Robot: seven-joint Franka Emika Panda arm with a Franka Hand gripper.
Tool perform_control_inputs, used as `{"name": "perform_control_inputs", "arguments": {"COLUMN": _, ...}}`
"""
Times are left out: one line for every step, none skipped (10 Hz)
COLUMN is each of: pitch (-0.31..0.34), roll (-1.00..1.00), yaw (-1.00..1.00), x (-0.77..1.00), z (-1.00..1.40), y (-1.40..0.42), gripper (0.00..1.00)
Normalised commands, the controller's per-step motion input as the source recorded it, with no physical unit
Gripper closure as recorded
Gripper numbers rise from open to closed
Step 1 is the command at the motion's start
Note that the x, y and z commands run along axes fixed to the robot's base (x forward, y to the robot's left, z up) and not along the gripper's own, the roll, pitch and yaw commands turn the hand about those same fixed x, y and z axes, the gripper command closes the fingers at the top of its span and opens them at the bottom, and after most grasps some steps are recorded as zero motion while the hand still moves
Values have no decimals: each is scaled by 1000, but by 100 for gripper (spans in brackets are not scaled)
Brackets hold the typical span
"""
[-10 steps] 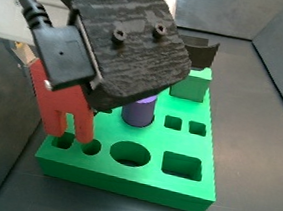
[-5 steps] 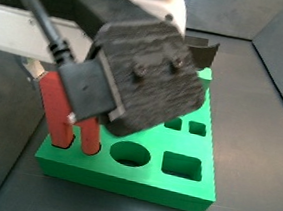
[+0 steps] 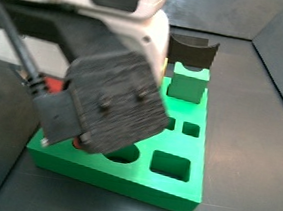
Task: Pick up the square-circle object. Move up. Place the square-circle object on the fixture. Regrasp the square-circle object. Rotate the square-circle object. Move to above the board. Insert the square-circle object.
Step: Insert the square-circle object.
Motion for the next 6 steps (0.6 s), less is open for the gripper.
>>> {"name": "perform_control_inputs", "arguments": {"pitch": -120, "roll": 229, "yaw": -126, "x": -34, "z": -831, "y": -134, "gripper": 100}}
{"name": "perform_control_inputs", "arguments": {"pitch": -36, "roll": 74, "yaw": -171, "x": 300, "z": -1000, "y": 0, "gripper": 100}}
{"name": "perform_control_inputs", "arguments": {"pitch": 0, "roll": 13, "yaw": -346, "x": 949, "z": -1000, "y": 157, "gripper": 100}}
{"name": "perform_control_inputs", "arguments": {"pitch": 13, "roll": 21, "yaw": -274, "x": 1000, "z": -1000, "y": 226, "gripper": 100}}
{"name": "perform_control_inputs", "arguments": {"pitch": 41, "roll": 16, "yaw": -214, "x": 1000, "z": -1000, "y": 294, "gripper": 100}}
{"name": "perform_control_inputs", "arguments": {"pitch": 37, "roll": 0, "yaw": -91, "x": 1000, "z": -1000, "y": 391, "gripper": 100}}
